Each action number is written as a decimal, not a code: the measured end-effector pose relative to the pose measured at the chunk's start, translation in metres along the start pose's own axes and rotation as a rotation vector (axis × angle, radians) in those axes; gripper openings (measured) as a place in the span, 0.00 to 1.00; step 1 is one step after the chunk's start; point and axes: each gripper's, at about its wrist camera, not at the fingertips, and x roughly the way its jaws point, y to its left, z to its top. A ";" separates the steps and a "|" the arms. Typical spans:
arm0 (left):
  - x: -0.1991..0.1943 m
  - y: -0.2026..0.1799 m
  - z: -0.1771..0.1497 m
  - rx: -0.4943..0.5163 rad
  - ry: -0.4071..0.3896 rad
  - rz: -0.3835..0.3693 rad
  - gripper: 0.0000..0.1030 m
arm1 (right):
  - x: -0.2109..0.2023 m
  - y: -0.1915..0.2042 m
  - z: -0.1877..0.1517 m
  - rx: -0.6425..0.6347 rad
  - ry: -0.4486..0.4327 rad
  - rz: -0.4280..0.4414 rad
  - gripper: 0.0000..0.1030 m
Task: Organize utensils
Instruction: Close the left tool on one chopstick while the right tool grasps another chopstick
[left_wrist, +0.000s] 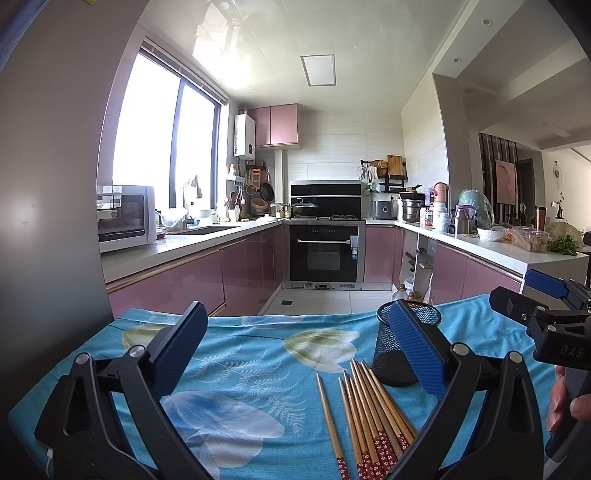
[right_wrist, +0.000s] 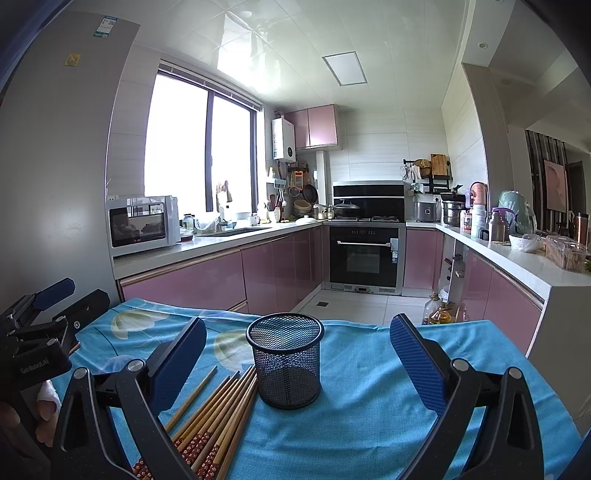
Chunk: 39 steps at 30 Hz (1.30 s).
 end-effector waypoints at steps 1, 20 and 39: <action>0.000 0.000 0.000 0.000 0.000 0.000 0.94 | -0.001 -0.002 0.000 0.002 0.000 0.002 0.94; 0.009 -0.001 -0.004 0.010 0.040 -0.012 0.94 | 0.002 -0.005 -0.003 0.019 0.033 0.021 0.94; 0.096 -0.001 -0.064 0.130 0.497 -0.097 0.91 | 0.081 0.019 -0.065 -0.047 0.563 0.163 0.75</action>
